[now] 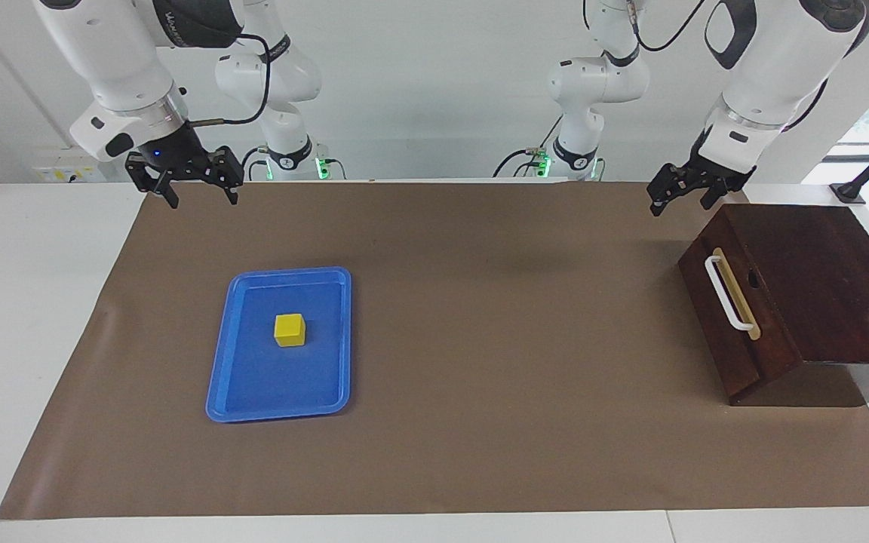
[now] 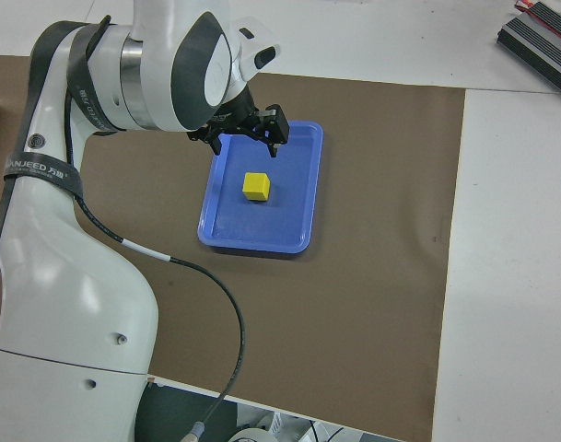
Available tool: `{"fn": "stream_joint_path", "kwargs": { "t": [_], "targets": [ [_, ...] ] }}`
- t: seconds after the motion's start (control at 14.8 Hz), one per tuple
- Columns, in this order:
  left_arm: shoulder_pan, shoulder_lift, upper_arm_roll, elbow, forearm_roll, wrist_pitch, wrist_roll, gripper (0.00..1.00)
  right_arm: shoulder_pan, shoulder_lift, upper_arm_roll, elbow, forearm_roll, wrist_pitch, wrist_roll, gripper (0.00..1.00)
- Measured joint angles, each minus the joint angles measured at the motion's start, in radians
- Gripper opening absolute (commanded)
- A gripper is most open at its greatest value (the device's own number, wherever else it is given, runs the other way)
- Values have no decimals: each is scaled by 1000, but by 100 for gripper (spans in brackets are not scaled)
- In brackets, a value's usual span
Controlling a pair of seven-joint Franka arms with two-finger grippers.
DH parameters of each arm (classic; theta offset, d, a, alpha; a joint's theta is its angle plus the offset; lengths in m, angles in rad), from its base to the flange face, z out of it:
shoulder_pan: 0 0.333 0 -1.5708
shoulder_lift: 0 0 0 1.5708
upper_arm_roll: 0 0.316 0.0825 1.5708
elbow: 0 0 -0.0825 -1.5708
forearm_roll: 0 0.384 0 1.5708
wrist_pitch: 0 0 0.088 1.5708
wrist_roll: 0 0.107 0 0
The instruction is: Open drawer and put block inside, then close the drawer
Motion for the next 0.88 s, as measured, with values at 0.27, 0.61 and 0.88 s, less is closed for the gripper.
{"fn": "stream_joint_path", "kwargs": {
  "t": [0.27,0.61,0.88],
  "targets": [
    [-2,12,-4,-139,139,211,6,100,0,0,0,0,0,0,0,100],
    [-1,141,1,-206,330,417,32,100,0,0,0,0,0,0,0,100],
    [28,199,10,-240,435,521,73,100,1,0,2,-5,0,0,0,100]
  ]
}}
